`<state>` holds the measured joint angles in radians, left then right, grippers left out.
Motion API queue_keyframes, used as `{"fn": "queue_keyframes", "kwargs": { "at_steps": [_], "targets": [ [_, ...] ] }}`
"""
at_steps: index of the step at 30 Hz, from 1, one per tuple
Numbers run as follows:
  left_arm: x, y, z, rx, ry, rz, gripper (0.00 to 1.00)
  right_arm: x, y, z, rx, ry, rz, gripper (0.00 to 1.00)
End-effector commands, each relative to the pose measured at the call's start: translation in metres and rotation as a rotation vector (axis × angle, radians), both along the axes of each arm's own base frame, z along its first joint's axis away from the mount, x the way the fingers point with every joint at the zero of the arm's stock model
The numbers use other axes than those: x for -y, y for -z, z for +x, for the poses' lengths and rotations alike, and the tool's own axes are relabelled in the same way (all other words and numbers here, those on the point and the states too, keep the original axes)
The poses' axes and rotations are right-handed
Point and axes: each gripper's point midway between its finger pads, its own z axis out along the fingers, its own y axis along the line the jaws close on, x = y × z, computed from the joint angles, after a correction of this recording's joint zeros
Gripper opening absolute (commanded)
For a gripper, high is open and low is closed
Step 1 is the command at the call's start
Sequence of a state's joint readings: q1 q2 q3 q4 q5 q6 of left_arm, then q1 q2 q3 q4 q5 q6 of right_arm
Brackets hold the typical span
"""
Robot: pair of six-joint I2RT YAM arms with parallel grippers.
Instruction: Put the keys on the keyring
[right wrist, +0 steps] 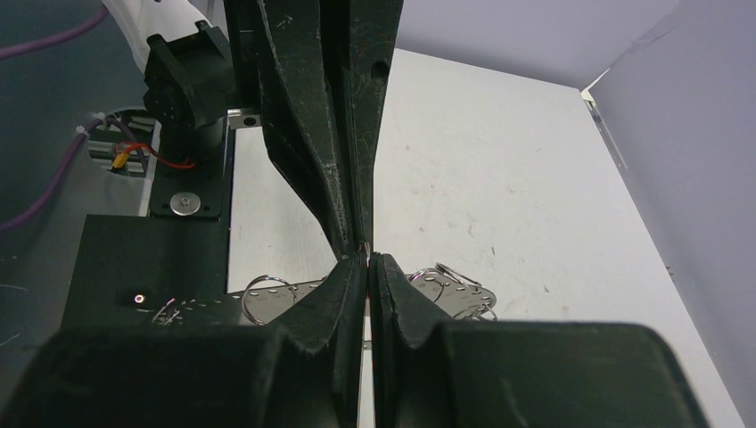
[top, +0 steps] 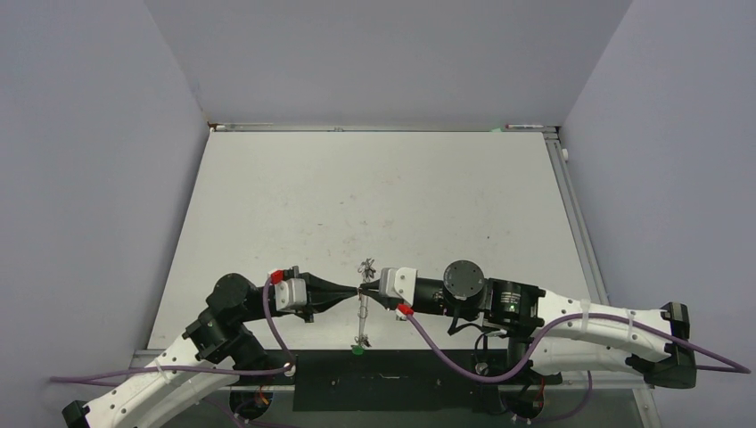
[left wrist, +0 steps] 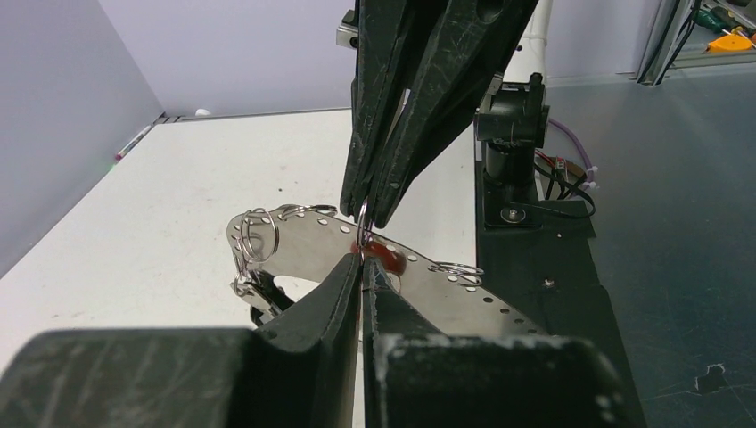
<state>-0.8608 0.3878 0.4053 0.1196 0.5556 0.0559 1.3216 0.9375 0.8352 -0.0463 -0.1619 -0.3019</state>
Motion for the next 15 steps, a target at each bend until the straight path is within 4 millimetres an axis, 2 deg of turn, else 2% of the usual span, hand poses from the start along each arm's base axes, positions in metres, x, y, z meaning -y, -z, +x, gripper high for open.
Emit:
{"fn": "queue_keyframes", "kwargs": {
  "at_steps": [1, 15],
  "targets": [
    [-0.0015, -0.0204, -0.0031, 0.035, 0.012, -0.048, 0.0, 0.0037, -0.0494, -0.0002, 0.033, 0.002, 0.18, 0.05],
    [-0.0035, -0.0225, -0.0035, 0.042, 0.006, -0.055, 0.0, 0.0053, -0.0451, -0.0007, 0.019, 0.003, 0.168, 0.05]
  ]
}}
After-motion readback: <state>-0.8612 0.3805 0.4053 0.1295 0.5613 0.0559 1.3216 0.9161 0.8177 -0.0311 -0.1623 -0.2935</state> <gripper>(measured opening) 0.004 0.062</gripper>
